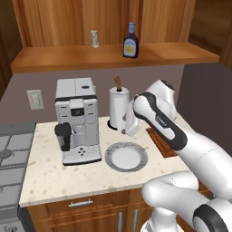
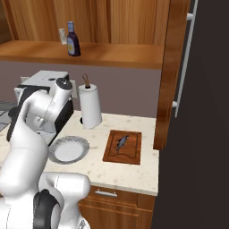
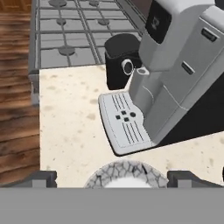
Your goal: Pick the fish from the plate and place it on the cutting board. Then pick the condiment bottle from the cabinet and place it next to the cutting board.
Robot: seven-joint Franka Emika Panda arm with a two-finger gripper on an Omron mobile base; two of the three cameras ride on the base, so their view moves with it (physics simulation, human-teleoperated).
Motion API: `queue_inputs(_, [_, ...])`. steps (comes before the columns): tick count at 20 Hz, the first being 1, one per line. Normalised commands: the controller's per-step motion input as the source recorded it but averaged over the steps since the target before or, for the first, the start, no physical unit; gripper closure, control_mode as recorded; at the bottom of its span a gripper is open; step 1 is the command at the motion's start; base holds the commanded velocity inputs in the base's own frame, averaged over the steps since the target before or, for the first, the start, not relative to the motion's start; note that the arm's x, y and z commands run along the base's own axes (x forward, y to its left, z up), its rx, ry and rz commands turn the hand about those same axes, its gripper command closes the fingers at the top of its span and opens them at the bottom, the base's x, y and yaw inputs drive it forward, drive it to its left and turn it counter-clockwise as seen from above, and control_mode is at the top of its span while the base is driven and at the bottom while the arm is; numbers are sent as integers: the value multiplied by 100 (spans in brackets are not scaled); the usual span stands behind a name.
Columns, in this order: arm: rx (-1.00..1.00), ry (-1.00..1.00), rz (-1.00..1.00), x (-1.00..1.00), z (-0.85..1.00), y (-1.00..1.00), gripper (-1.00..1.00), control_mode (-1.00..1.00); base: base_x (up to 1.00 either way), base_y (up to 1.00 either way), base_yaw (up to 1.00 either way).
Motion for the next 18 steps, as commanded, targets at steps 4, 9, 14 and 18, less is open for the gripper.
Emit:
queue_inputs(4, [11,-13,9,-12,8,13,-100,-100,0,0,0])
queue_inputs(9, [12,-10,9,-10,17,14,-100,-100,0,0,0])
queue_inputs(14, [13,-5,7,-5,31,14,-100,-100,0,0,0])
queue_inputs(18, [13,-1,5,-5,40,12,-100,-100,0,0,0])
